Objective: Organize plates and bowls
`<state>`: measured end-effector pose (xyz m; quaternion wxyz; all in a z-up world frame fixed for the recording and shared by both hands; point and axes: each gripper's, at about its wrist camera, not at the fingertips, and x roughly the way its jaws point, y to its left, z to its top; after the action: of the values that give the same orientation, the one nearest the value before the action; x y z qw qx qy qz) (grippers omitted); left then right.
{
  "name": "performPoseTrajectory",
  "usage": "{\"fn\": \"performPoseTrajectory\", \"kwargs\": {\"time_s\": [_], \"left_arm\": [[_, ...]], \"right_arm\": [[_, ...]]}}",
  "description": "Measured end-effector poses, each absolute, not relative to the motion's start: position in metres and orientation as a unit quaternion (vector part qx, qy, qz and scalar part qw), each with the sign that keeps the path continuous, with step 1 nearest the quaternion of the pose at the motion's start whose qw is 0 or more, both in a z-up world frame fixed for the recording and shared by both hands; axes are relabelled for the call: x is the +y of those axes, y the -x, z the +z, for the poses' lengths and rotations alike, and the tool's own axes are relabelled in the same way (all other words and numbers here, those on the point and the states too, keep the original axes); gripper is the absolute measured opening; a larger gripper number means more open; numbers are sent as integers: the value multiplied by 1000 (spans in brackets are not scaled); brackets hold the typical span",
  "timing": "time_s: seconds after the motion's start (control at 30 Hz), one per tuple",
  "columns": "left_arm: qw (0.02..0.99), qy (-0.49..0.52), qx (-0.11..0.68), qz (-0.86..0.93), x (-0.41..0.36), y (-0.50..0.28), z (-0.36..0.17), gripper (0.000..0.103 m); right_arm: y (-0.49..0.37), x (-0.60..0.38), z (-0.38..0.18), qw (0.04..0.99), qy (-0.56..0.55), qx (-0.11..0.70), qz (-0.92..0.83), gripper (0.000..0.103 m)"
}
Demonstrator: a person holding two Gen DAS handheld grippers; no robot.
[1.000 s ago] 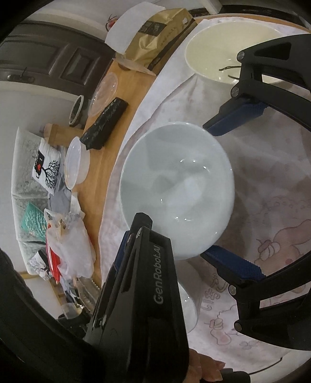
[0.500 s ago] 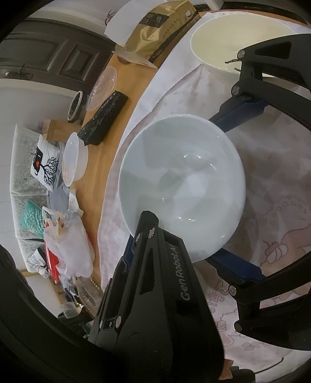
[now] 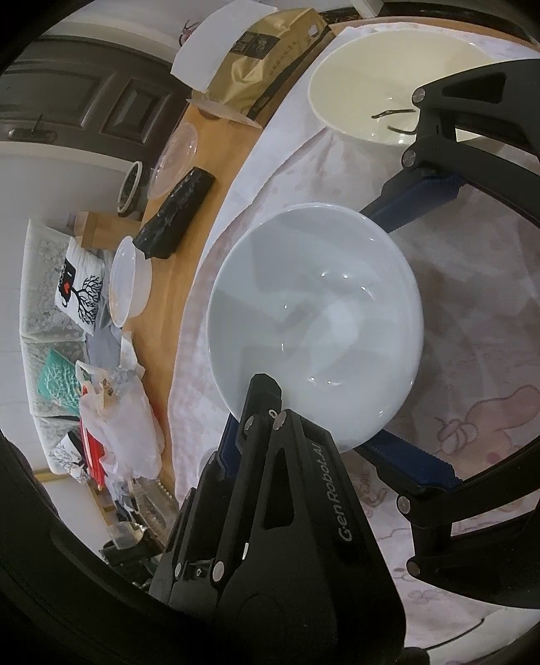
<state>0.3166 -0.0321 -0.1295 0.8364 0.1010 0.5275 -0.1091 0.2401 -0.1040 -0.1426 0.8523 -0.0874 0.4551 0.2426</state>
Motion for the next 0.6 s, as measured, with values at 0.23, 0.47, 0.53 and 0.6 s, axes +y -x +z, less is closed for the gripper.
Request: {"fn": "performPoseTrajectory", "kwargs": {"time_s": [0.23, 0.47, 0.53, 0.6], "left_arm": [[834, -105, 530, -111, -38, -319, -133, 12], [833, -110, 531, -109, -39, -321, -136, 11], [834, -109, 530, -113, -38, -320, -135, 11], [836, -109, 527, -110, -37, -318, -134, 11]], "right_arm": [[-237, -108, -142, 852, 94, 450, 252, 92], [-238, -107, -144, 853, 99, 446, 252, 92], [-236, -108, -143, 855, 98, 443, 252, 92], [-234, -109, -141, 857, 94, 439, 254, 91]]}}
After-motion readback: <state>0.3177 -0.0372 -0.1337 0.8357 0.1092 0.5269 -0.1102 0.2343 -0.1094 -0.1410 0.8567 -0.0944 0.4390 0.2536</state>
